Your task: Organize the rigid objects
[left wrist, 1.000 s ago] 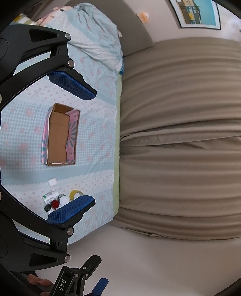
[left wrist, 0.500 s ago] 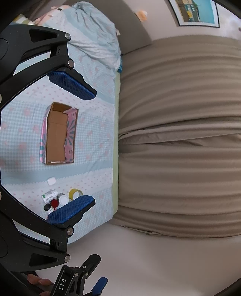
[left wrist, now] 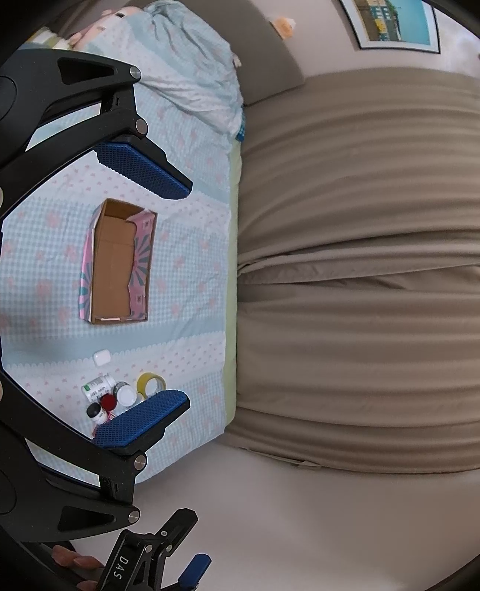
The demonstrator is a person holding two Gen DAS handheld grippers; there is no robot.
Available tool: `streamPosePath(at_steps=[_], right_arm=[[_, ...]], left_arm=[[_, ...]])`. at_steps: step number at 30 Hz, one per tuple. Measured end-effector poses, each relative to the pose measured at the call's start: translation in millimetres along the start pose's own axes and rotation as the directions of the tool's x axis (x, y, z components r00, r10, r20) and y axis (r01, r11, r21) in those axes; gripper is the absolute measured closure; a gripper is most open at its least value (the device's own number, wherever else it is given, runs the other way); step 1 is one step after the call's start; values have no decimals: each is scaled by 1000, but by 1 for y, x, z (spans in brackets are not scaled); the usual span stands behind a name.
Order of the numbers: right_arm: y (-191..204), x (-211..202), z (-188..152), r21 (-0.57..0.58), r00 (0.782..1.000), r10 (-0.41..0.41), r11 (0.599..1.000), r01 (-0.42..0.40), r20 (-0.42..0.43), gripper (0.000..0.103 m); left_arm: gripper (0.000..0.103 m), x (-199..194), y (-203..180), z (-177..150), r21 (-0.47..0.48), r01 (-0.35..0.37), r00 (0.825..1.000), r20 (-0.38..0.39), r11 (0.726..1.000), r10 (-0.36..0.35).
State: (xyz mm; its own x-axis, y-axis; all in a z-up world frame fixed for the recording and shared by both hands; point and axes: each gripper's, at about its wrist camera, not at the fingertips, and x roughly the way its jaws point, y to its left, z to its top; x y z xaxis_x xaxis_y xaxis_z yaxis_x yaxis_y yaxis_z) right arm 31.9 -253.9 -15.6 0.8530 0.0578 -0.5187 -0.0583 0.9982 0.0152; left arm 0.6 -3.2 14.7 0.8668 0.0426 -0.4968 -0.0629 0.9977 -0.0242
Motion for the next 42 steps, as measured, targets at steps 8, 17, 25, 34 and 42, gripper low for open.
streamPosePath(at_steps=[8, 17, 25, 34, 42], right_arm=[[2, -2, -1, 2, 1000, -4, 1000, 4, -4, 0], [2, 1, 2, 6, 1000, -7, 1000, 7, -16, 0], [-2, 4, 3, 11, 1000, -12, 1000, 13, -22, 0], [-46, 42, -2, 42, 994, -46, 998, 50, -102, 0], [-102, 114, -36, -24, 976, -30, 999, 26, -214, 0]], left_arm=[[1, 1, -2, 0, 3, -1, 1000, -1, 1000, 1], [1, 3, -4, -2, 3, 1, 1000, -6, 1000, -1], [1, 19, -11, -4, 1, 4, 999, -38, 1000, -4], [1, 82, -39, -33, -37, 54, 983, -174, 998, -60], [1, 165, -82, -95, -95, 71, 929, -357, 993, -101]])
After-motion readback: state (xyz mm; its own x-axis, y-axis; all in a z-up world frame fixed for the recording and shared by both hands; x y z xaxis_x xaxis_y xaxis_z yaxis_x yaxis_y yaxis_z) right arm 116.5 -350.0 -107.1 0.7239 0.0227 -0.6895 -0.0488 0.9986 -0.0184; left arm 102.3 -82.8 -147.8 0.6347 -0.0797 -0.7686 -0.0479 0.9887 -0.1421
